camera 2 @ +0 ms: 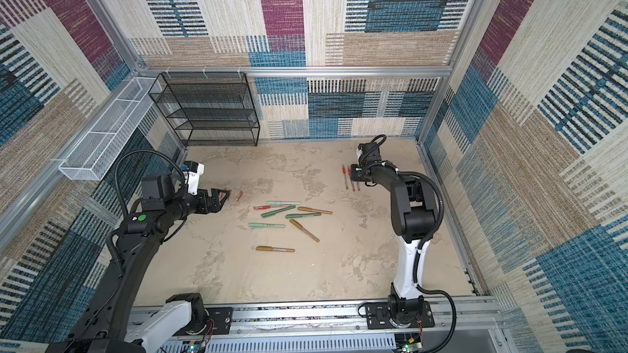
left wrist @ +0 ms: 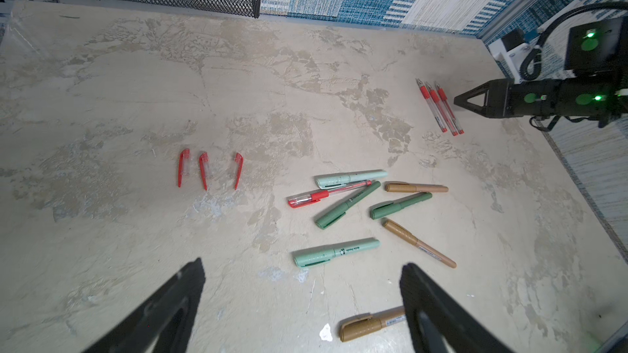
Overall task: Open the pen caps
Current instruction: 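Move the right gripper to the pile and grasp a pale green pen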
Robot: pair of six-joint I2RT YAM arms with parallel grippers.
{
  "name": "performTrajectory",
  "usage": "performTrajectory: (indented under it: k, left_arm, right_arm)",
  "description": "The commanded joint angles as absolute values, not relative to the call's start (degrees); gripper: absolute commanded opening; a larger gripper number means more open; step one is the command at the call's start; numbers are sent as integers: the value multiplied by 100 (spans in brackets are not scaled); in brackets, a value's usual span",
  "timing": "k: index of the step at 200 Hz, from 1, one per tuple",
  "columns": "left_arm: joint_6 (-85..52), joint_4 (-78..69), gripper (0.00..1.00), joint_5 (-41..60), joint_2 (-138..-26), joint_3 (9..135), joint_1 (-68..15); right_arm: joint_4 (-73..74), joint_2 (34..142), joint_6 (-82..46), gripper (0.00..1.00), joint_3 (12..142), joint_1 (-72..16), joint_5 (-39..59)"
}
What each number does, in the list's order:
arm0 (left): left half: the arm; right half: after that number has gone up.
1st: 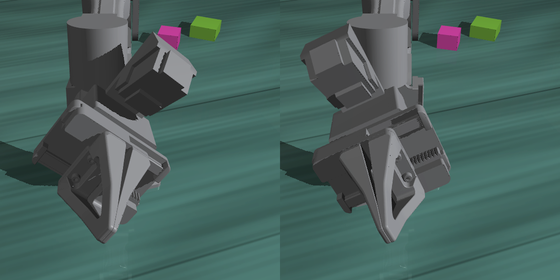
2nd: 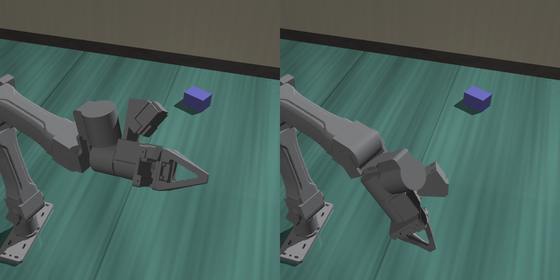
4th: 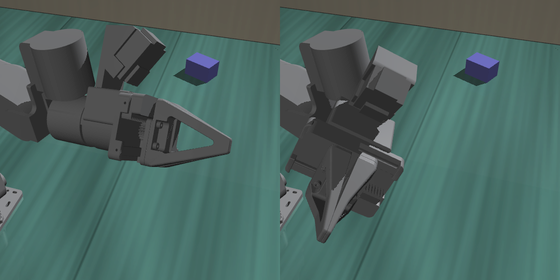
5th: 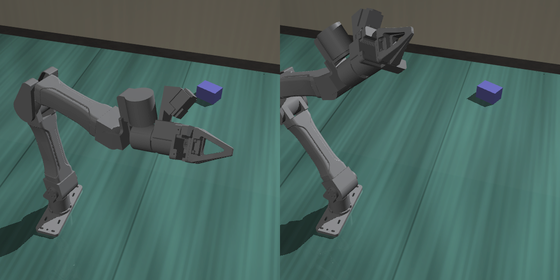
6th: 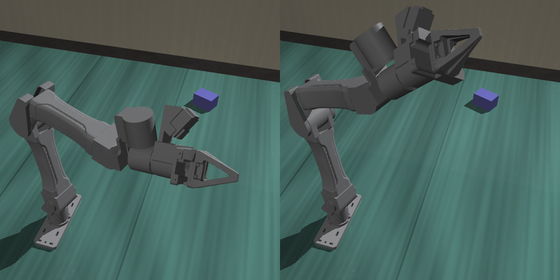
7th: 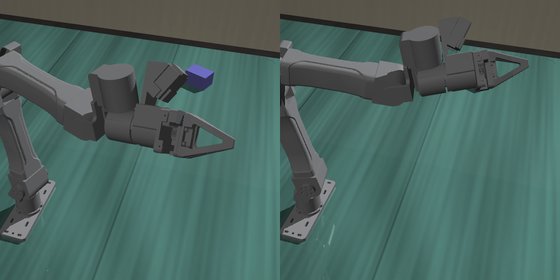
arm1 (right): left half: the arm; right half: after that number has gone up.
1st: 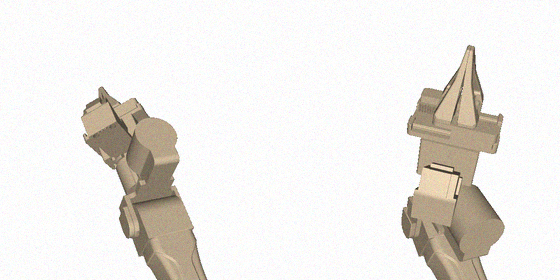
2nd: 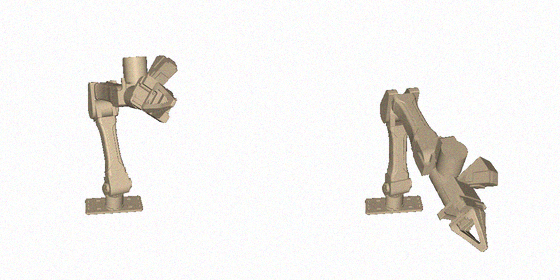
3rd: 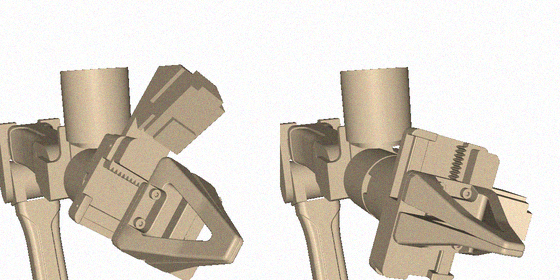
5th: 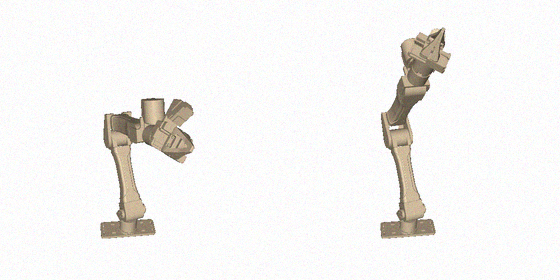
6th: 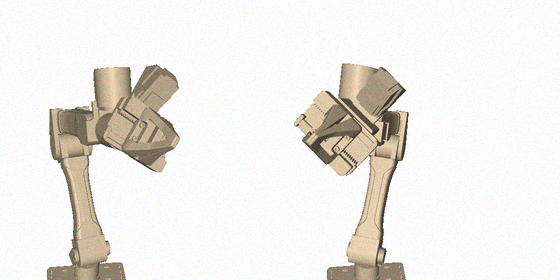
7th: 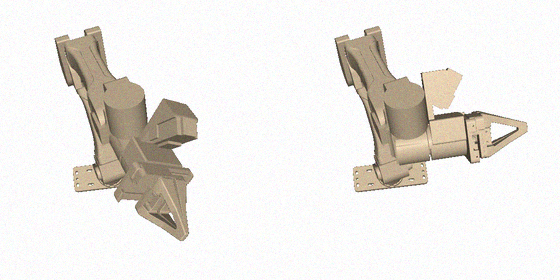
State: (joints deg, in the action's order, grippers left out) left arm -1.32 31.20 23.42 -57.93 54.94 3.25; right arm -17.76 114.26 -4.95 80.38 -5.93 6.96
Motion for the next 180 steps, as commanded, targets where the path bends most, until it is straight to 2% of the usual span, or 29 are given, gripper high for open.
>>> performTrajectory:
  k: [1, 43, 80, 116, 180]
  left_arm:
    - [-82, 3110, 94, 2411, -5796, 5522, 334]
    - [-115, 3047, 94, 2449, -5819, 5492, 333]
    - [-159, 2991, 94, 2517, -5830, 5489, 334]
    - [-134, 3052, 94, 2452, -5838, 5535, 343]
    - [-132, 2997, 94, 2479, -5836, 5485, 360]
  right_arm:
    - [-1644, 10993, -737, 28, 7873, -606, 1125]
    - [-1291, 10190, -892, 34, 7268, -725, 1876]
    - [-1334, 9942, -479, 45, 7164, -1370, 1924]
    - [-1334, 10160, -169, 54, 7263, -2115, 1870]
    - [-1768, 11145, 819, 53, 7947, -3267, 1409]
